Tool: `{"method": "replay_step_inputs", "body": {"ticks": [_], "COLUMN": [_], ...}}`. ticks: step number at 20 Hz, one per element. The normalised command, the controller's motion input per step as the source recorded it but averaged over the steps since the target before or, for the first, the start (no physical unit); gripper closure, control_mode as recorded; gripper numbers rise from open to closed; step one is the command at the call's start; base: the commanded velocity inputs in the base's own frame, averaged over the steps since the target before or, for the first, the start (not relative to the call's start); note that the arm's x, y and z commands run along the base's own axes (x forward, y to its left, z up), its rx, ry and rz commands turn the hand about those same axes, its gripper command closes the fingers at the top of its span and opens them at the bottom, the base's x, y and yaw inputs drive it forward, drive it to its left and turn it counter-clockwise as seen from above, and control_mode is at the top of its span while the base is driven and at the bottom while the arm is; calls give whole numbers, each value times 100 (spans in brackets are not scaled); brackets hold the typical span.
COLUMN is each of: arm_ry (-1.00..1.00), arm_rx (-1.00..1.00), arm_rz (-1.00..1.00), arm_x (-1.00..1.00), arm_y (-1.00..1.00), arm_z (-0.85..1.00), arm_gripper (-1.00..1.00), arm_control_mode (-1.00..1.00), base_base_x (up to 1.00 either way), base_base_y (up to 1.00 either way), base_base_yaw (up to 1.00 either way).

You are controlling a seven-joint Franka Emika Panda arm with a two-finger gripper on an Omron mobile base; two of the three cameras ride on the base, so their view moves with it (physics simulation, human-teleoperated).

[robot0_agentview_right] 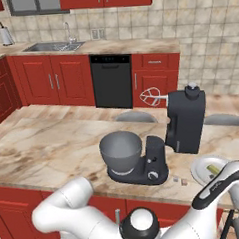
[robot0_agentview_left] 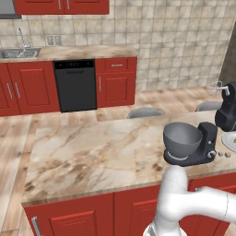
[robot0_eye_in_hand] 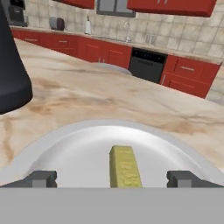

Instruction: Add butter and sugar cubes to the stand mixer bowl and then turn on the stand mixer to begin making frosting.

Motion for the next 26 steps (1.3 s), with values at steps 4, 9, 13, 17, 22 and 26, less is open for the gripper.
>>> {"method": "replay_step_inputs", "body": {"ticks": [4,9,13,17,22,26], "arm_ry": [3,4,1,0,0,0], "arm_rx": [0,0,0,0,0,0], "arm_rz": [0,3,6,8,7,8], "arm_x": [37,31,11,0,-1,-5], "arm_y": [-16,-21,-15,0,0,0], "arm_z": [-30,-34,-29,-39,-40,-42], "arm_gripper": [-100,-100,-100,100,100,100], "arm_control_mode": [-100,-100,-100,-100,-100,-100], "base_base_x": [0,0,0,0,0,0], "base_base_y": [0,0,0,0,0,0], "base_base_yaw": [0,0,0,0,0,0]}}
